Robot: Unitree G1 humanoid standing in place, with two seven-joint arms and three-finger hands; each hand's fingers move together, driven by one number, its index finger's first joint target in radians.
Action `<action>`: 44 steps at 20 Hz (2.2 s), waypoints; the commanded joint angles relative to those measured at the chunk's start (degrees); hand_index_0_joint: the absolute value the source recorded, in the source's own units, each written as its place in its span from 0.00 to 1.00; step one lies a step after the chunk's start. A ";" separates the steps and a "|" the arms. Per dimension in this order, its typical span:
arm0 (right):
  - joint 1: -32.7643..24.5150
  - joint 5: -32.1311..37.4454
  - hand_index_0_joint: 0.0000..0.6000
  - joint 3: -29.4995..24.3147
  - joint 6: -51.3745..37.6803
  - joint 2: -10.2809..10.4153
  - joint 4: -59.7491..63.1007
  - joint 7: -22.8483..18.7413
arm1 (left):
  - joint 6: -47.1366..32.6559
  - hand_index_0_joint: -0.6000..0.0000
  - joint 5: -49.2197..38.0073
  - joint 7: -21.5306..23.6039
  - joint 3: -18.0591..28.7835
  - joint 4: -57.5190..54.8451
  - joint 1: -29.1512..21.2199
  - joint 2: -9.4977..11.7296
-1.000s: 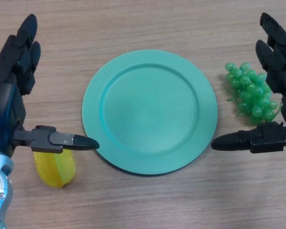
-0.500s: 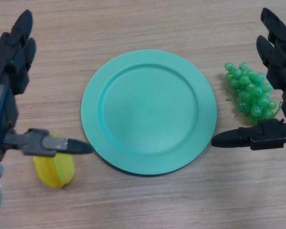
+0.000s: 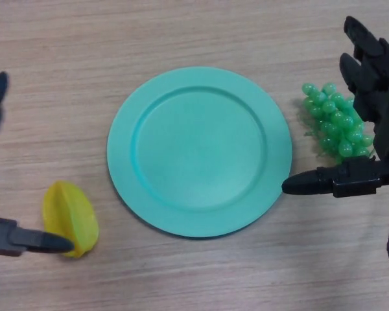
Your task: Pick up the yellow starfruit and place it on the plate
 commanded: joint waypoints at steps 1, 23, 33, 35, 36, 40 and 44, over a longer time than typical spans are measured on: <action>-2.48 0.13 0.00 -1.04 -8.01 -1.10 -1.99 0.15 | -12.72 1.00 2.78 -0.75 5.18 2.05 0.54 2.62; -0.73 2.82 0.00 -2.32 -6.89 -1.28 -4.83 0.18 | -21.31 0.50 10.35 10.53 -6.07 20.48 0.44 2.55; -1.86 0.24 0.00 -1.09 -5.54 -1.21 -6.46 1.13 | -23.69 0.00 11.82 9.04 -5.76 19.50 2.87 2.38; -2.09 0.62 0.00 -1.33 -5.67 -1.09 -6.36 1.10 | -20.50 0.00 11.01 4.40 -4.44 13.46 3.83 2.11; -2.24 0.64 0.00 -1.45 -5.62 -1.19 -6.34 1.00 | -17.65 0.00 10.42 1.12 -3.95 9.88 4.24 1.83; -2.72 0.17 0.00 -1.17 -6.21 -1.28 -5.94 0.58 | 4.46 0.00 5.56 -14.57 -4.40 -7.50 1.71 0.97; -2.38 1.66 0.00 -1.41 -5.62 -1.16 -7.14 0.99 | 4.67 0.00 6.51 -12.99 -12.41 -6.97 -4.72 2.57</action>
